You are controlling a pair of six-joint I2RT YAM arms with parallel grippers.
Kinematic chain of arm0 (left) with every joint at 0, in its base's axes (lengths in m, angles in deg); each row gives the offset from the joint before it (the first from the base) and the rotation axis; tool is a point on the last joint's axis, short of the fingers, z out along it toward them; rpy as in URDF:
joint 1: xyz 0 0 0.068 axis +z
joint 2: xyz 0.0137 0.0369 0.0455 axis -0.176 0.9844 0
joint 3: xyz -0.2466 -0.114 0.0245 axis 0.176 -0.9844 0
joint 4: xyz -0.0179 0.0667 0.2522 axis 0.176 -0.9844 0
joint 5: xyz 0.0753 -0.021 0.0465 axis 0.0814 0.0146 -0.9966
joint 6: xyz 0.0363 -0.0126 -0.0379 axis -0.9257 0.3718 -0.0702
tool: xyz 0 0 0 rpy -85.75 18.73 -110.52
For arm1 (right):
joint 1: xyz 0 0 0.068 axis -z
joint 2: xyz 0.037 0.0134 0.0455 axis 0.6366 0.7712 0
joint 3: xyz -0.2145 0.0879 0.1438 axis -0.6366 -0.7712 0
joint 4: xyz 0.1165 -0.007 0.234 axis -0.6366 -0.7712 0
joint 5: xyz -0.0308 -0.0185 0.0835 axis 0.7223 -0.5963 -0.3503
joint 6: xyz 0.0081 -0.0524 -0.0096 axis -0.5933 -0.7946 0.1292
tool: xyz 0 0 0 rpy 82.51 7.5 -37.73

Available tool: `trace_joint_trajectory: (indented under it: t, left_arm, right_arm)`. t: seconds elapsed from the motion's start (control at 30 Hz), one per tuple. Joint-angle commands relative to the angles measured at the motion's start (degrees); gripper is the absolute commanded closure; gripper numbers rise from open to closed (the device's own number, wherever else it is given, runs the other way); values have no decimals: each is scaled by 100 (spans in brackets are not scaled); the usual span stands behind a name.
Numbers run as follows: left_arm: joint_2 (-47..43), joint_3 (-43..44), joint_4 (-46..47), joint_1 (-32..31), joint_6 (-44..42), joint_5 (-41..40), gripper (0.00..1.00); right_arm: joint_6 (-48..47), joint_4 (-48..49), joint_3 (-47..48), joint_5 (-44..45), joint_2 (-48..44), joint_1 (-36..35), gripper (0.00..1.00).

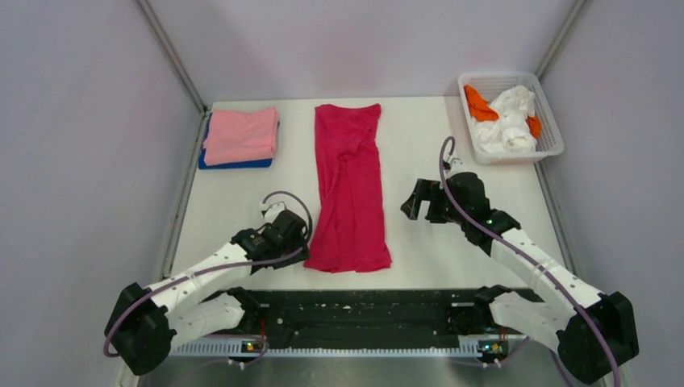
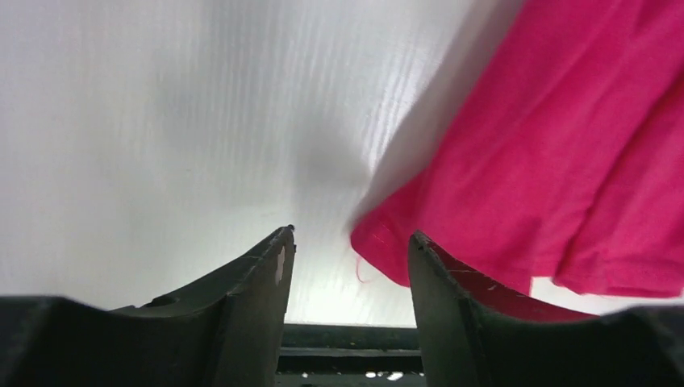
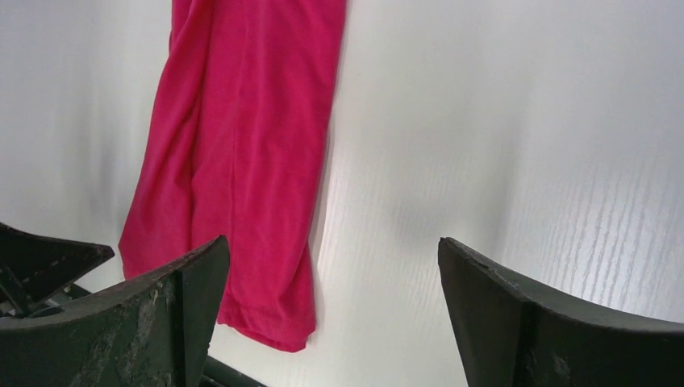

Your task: Fold and stack the t-shirts

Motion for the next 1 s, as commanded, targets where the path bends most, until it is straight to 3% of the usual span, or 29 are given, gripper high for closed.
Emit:
trace_joint_trajectory:
  t: [0.0, 0.1, 0.27, 0.47, 0.97]
  left_arm:
    - [408, 31, 353, 246, -174, 206, 46]
    - [778, 40, 545, 247, -329, 450, 51]
    - [1341, 171, 577, 248, -514, 756, 70]
    - [1525, 147, 726, 248, -625, 1174, 100]
    - [434, -15, 1575, 185, -545, 2252, 100]
  right_arm:
    - [-53, -196, 65, 203, -379, -52, 1]
    - [-65, -288, 55, 312, -481, -52, 1]
    - [-110, -374, 76, 366, -592, -52, 1]
    - [-183, -508, 92, 477, -743, -52, 1]
    - [-201, -601, 77, 799, -860, -52, 1]
